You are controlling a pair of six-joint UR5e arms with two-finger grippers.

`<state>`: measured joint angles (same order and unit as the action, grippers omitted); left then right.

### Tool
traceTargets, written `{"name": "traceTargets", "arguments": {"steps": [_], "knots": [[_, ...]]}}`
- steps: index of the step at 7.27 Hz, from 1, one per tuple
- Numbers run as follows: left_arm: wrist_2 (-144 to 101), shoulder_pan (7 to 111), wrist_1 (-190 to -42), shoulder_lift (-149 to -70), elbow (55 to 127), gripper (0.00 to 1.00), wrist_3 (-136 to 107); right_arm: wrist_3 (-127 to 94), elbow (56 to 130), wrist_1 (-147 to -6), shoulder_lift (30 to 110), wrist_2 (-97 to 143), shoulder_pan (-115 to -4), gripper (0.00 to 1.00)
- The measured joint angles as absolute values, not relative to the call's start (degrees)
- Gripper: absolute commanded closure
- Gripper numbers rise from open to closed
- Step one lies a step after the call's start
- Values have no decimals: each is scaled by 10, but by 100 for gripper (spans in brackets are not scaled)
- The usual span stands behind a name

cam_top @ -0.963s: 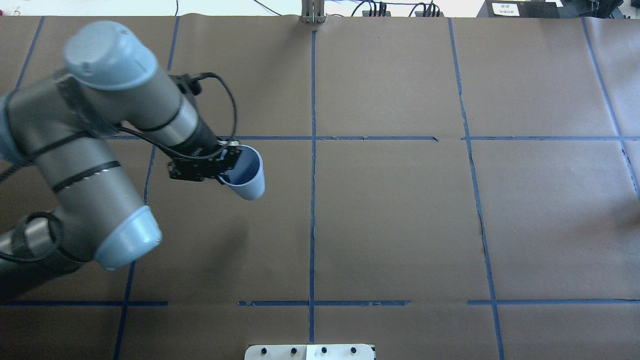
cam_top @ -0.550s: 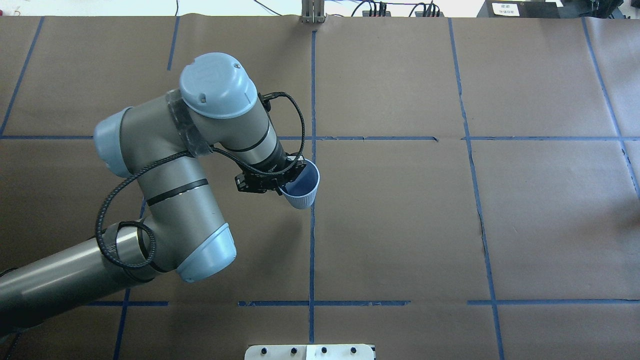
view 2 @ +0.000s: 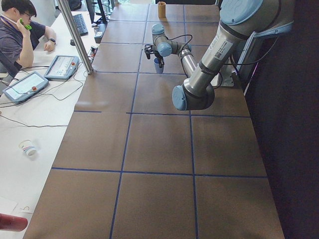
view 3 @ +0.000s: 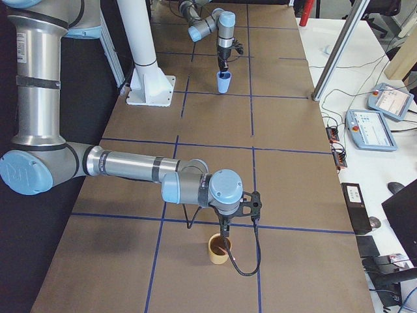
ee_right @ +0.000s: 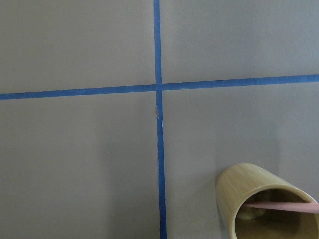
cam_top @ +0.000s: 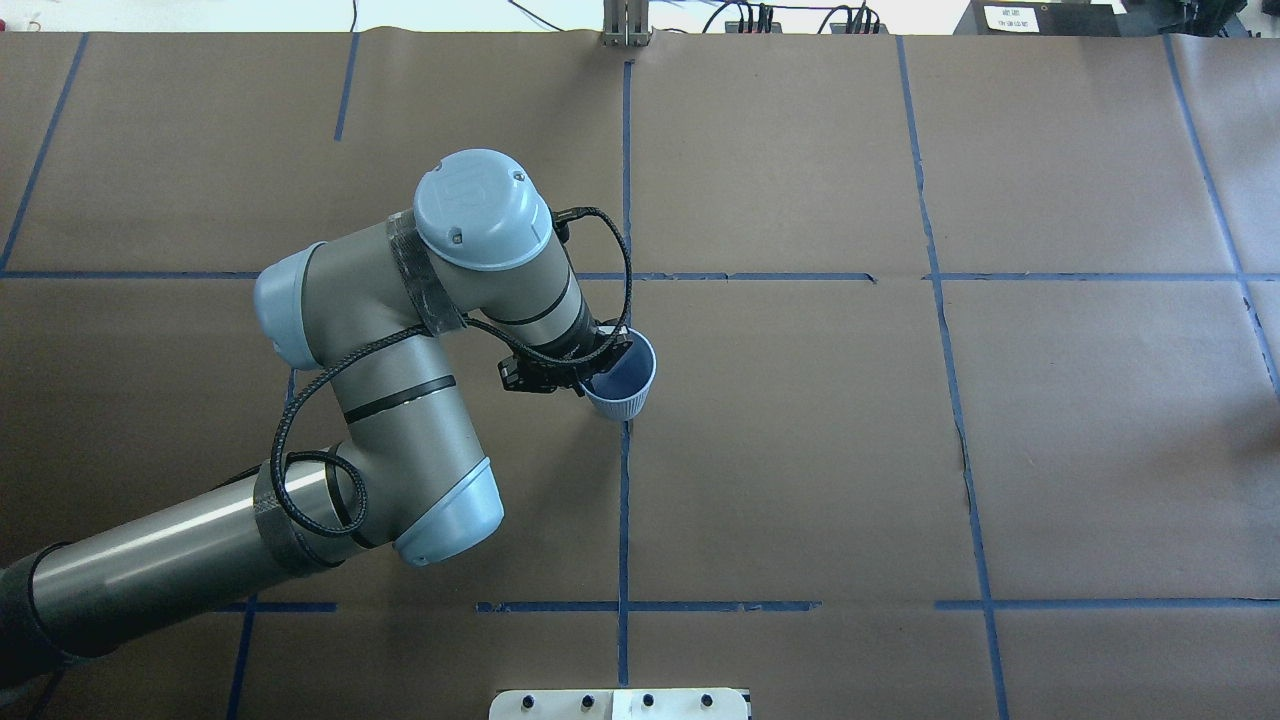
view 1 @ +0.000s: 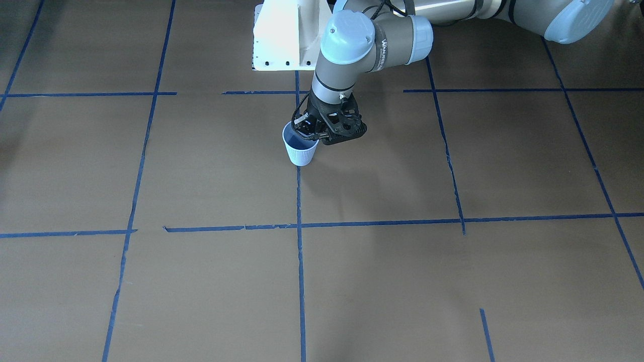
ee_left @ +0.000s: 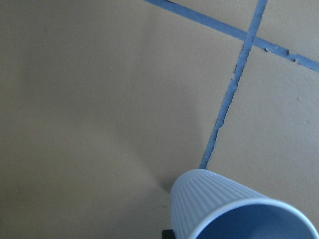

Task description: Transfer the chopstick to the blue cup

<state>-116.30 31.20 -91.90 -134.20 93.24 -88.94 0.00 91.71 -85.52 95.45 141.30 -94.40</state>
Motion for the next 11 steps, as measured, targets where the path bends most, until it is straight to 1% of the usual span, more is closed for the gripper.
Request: {"name": "traceTargets", "arguments": {"steps": [1,2,3,6,8,9,11], "knots": [[-1163,309,-920,-1342,931,93,-889,0,917,-855,954,1414,-944,0],[-1163,307,-920,-1342,931,68,-889,0,917,-855,955,1415,-944,0],[-1162,304,-923,-1341,931,1,-889,0,917,-855,954,1415,-944,0],[-1151,300,-949,-1334,924,0,-888,-1,917,-855,954,1415,-944,0],[-1149,311,-945,-1324,940,0,-890,0,919,-855,953,1416,-944,0],[-1159,327,-925,-1314,969,0,-888,0,920,-856,951,1416,-944,0],[-1200,364,-865,-1268,1068,0,-882,-1,920,-864,945,1420,-944,0]]}}
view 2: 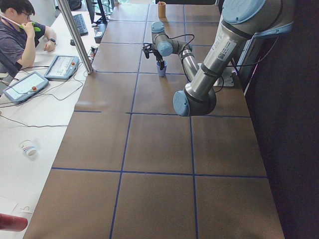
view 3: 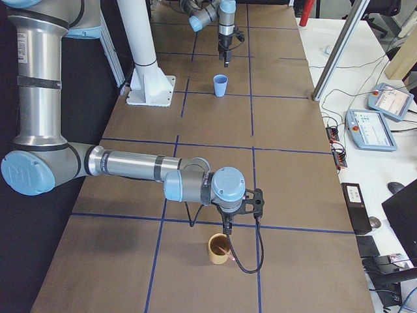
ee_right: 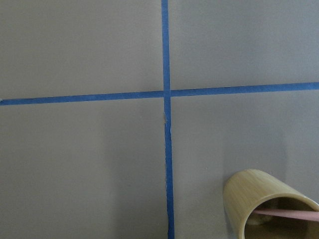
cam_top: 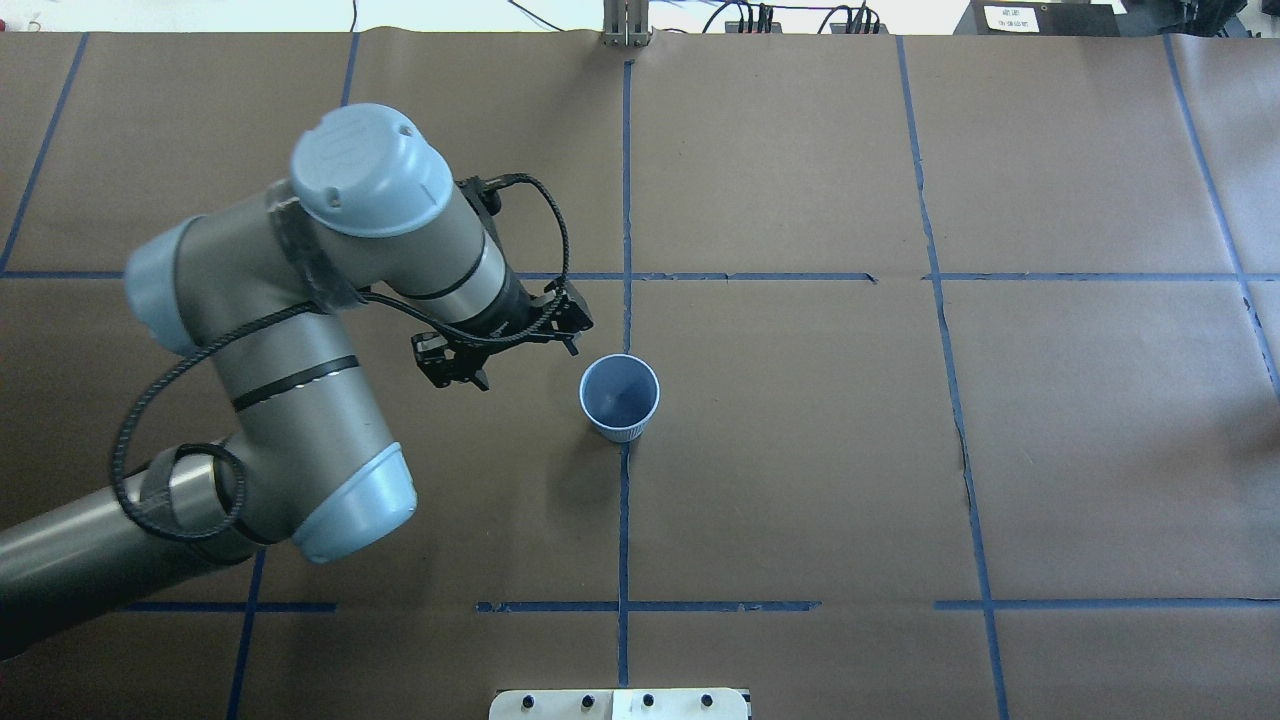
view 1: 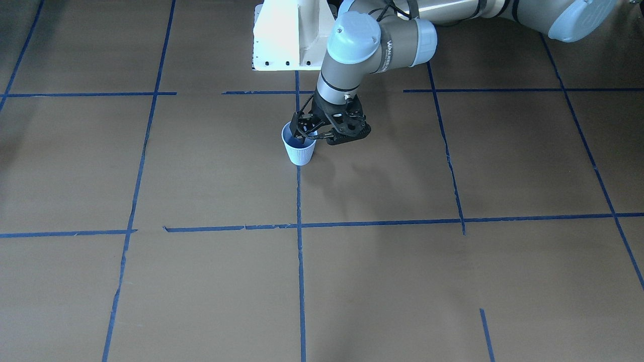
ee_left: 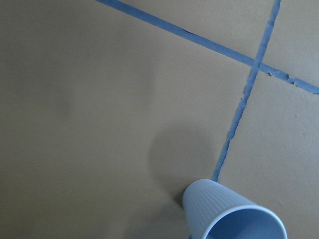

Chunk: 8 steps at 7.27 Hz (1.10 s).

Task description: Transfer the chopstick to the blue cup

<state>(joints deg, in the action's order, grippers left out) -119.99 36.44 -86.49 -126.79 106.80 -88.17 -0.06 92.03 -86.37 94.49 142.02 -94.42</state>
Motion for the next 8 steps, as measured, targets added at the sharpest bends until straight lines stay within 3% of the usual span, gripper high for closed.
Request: {"name": "traceTargets", "arguments": {"steps": [3,6,8], "knots": [[-1257,444,-751,-1190,1216,0,-782,5,911,-841,969,1416,-951,0],[-1265,479,-699,-1173,1248,0,-727,10,854,-714,1007,1407,-991,0],[-1265,480,-696,-1172,1249,0,-725,1,825,-684,992,1401,-1007,0]]}}
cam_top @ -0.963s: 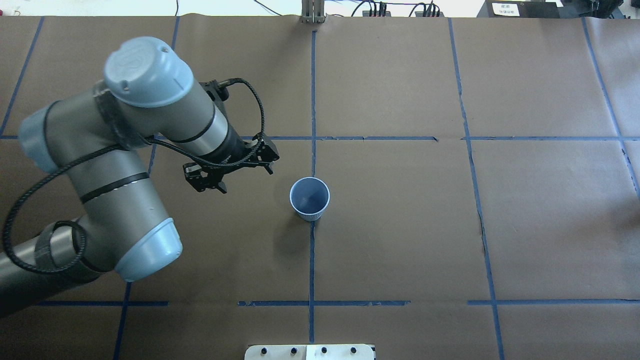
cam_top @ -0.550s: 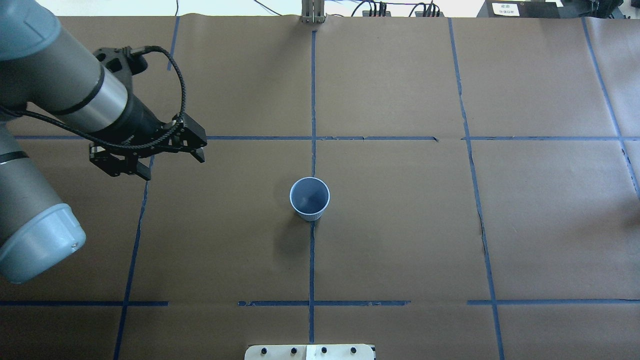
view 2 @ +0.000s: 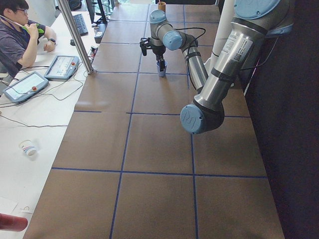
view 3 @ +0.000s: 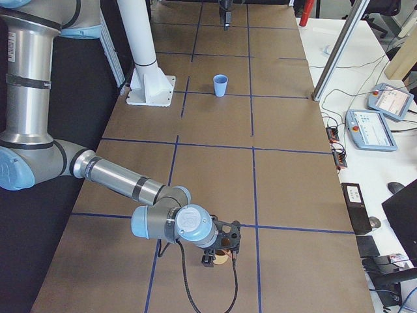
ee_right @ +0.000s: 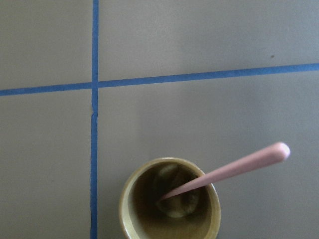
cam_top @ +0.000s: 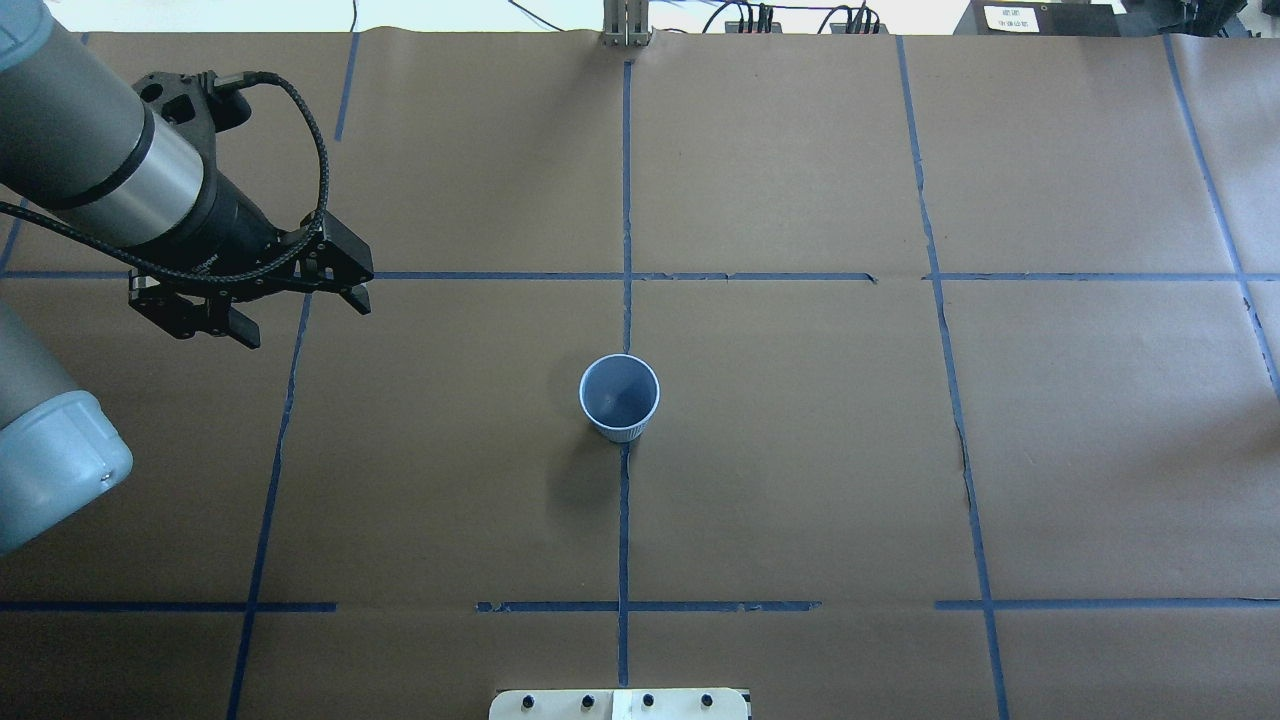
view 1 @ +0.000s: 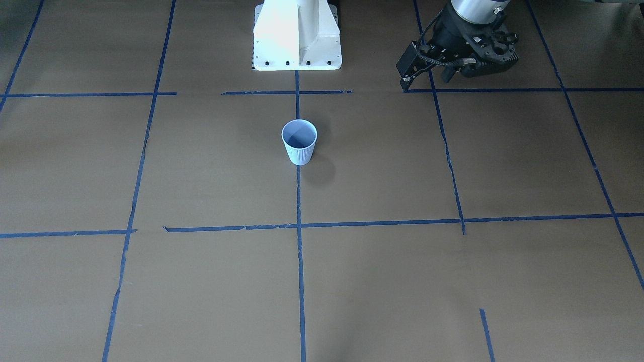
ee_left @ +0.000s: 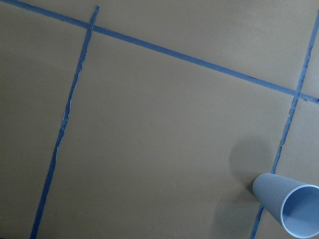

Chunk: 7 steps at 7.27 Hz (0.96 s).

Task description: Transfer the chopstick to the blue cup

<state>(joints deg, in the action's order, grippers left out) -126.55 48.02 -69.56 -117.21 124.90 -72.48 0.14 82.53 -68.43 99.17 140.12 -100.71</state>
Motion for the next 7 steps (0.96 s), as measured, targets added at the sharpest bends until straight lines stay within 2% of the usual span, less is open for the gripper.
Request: {"name": "traceTargets", "arguments": {"steps": [3,4,5,7], "knots": [[-1265,479,-695,-1172,1249,0,-725,-10,769,-678,950,1381,-1009,1],[-1265,479,-696,-1172,1249,0,-725,-13,755,-678,941,1380,-1009,6],[-1265,479,-696,-1172,1248,0,-726,-18,749,-678,936,1380,-1009,11],[-1265,479,-697,-1172,1246,0,-728,-34,745,-678,931,1380,-1009,36]]}}
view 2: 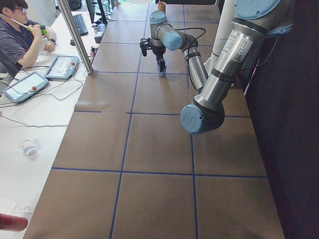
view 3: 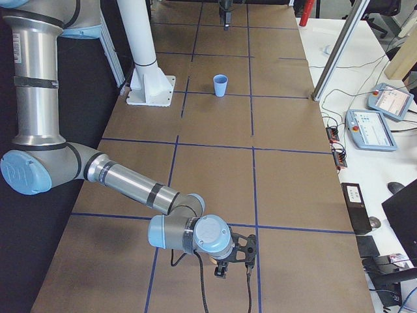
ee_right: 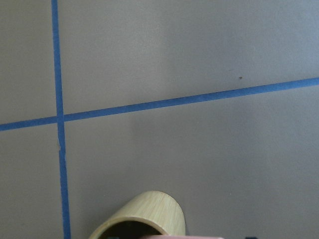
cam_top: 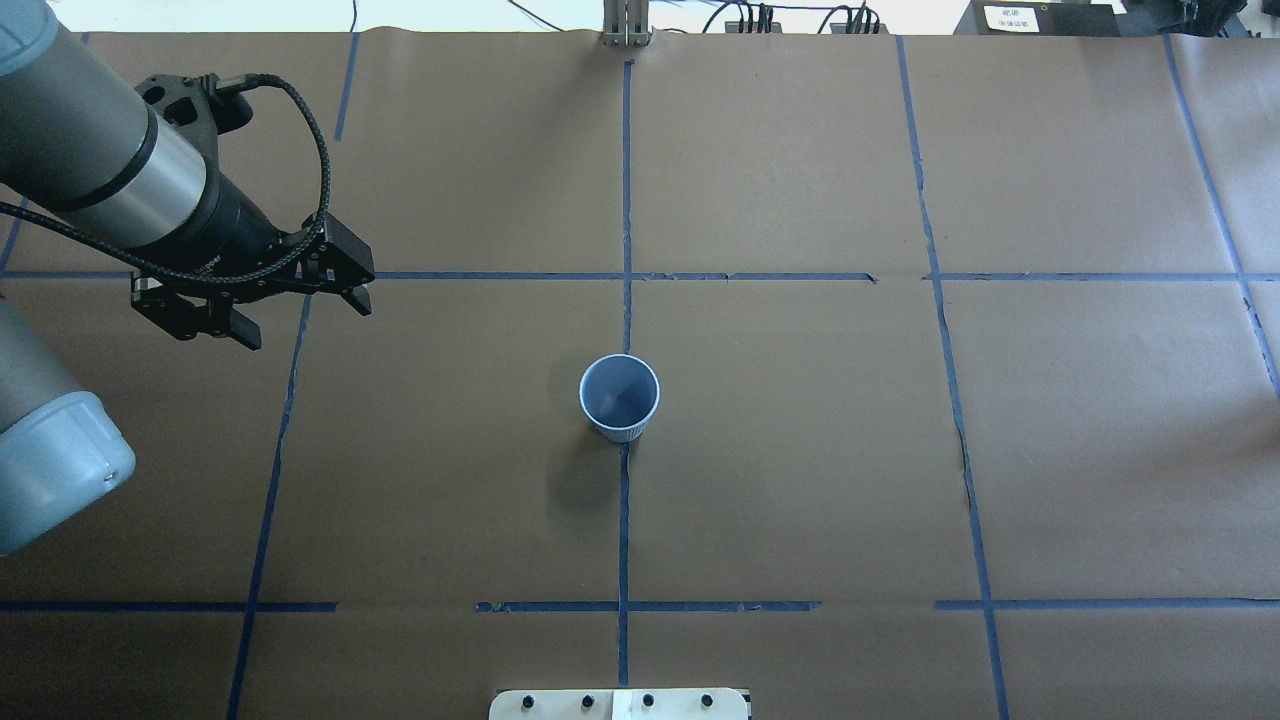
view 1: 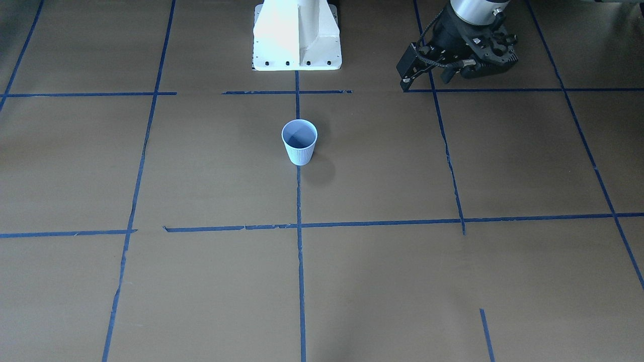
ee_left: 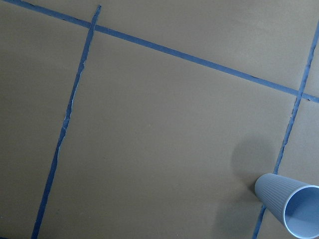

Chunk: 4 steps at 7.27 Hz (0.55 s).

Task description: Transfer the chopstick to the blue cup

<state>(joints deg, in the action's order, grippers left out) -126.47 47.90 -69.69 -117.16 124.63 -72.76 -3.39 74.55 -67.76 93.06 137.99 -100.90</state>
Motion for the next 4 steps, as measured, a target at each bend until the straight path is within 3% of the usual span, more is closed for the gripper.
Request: {"name": "traceTargets", "arguments": {"steps": [2,4], "knots": [[-1264,479,-698,-1171,1244,0,-729,-40,745,-678,926,1380,-1009,40],[-1263,478,-698,-1171,1242,0,-730,-41,743,-678,921,1379,-1009,51]]}}
